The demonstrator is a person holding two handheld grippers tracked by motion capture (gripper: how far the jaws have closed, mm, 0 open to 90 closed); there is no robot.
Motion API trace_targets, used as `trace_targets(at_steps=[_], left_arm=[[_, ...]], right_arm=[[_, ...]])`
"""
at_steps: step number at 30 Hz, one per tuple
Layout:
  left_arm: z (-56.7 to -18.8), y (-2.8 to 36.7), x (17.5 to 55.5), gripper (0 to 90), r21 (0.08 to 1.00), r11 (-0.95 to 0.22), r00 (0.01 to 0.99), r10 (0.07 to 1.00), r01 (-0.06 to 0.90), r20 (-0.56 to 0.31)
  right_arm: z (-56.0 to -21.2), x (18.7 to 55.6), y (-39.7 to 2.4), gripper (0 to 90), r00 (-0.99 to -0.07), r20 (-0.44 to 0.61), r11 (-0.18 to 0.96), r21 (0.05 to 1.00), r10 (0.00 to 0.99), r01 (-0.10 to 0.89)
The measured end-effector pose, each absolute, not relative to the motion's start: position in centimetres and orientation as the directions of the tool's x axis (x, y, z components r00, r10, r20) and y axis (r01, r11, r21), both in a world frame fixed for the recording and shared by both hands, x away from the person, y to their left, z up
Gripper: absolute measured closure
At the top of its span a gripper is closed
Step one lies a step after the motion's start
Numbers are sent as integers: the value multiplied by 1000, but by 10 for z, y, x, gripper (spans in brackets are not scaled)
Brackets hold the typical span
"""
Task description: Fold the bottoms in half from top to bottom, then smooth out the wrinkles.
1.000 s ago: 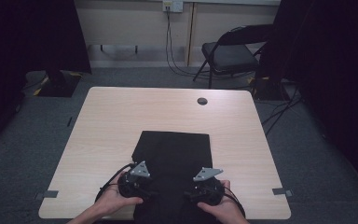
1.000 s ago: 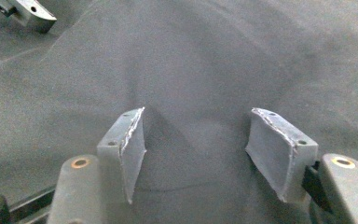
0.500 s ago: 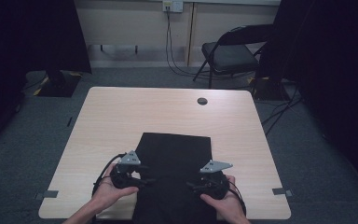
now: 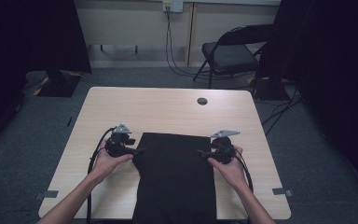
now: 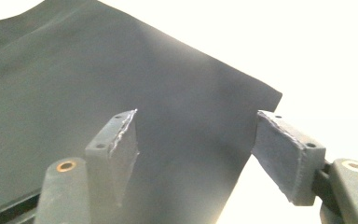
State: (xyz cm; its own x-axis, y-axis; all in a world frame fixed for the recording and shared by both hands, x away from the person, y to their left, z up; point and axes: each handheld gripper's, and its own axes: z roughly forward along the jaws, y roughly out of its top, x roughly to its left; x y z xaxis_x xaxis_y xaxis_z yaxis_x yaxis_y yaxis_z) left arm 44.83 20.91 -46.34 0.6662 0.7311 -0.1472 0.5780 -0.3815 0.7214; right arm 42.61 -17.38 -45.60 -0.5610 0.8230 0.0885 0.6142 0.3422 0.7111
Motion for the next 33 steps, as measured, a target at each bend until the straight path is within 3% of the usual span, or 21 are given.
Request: trace_targets(at_steps=[4,10,18,22,26,33], left_arm=[[-467,211,467,315,733,-318,622,762,602,-179],[-475,203,482,308,701,-354,624,764,619,-165],[-489,196,488,303,680,-390,620,775,621,-121],[-490,188,487,287,678,-447,638,769,584,-42],[-493,183,487,212,693,-442,650,758,569,-49],[-495,176,488,220,713,-434,671,738,551,-69]], right_arm=[[-460,451,-178,274,-524,99,308,712,846,632],[-475,474,-176,252,-491,99,293,695,865,657],[-487,479,-173,229,-475,113,282,678,873,679],[-490,481,-170,224,-477,108,284,682,872,674],[-492,483,-168,226,-466,133,251,697,875,671],[-491,486,-152,224,-524,132,302,691,841,657]])
